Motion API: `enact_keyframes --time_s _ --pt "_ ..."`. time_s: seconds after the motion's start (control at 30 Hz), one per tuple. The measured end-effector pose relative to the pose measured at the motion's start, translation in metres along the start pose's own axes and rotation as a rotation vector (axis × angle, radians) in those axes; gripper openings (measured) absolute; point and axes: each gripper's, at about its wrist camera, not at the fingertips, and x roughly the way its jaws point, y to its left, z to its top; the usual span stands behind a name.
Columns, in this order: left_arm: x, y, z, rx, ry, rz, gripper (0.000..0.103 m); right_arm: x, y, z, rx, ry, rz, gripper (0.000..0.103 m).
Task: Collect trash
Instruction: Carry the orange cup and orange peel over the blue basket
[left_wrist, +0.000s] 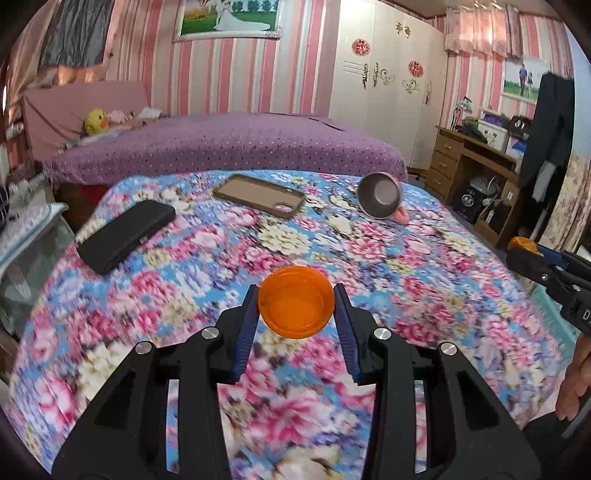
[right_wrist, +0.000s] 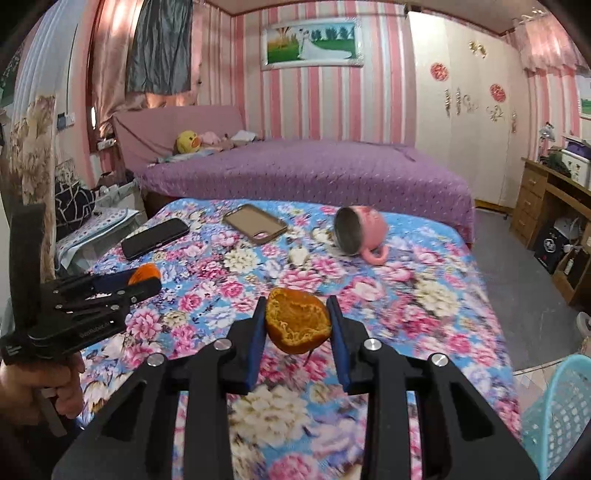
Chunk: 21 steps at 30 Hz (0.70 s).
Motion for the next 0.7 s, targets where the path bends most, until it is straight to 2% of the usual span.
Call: enact_keyframes --time_s 0.13,0.23,0.33,0.43,0.5,0.7 --pt "-0.013 -0.013 0.007 -0.051 -0.015 -0.048 0.039 -0.031 -0.03 0.003 0.037 -0.052 -0.062 0.032" --pt "-0.02 -0.034 0.018 -0.026 -0.033 -0.067 0.039 -0.05 -0.056 0.006 0.059 -0.058 -0.107 0.032" --pt "-0.028 -0.069 0.035 -0.005 -0.07 -0.1 0.039 -0.07 -0.083 0.004 0.07 -0.066 -0.161 0.032" --pt "-0.031 -0.108 0.046 0.062 -0.1 -0.135 0.039 -0.091 -0.112 0.0 0.091 -0.073 -0.214 0.032" --pt "-0.03 -0.139 0.051 0.103 -0.103 -0.165 0.039 -0.103 -0.13 -0.004 0.101 -0.076 -0.252 0.032" --pt "-0.027 -0.21 0.053 0.133 -0.097 -0.295 0.039 -0.135 -0.188 -0.024 0.143 -0.047 -0.344 0.032"
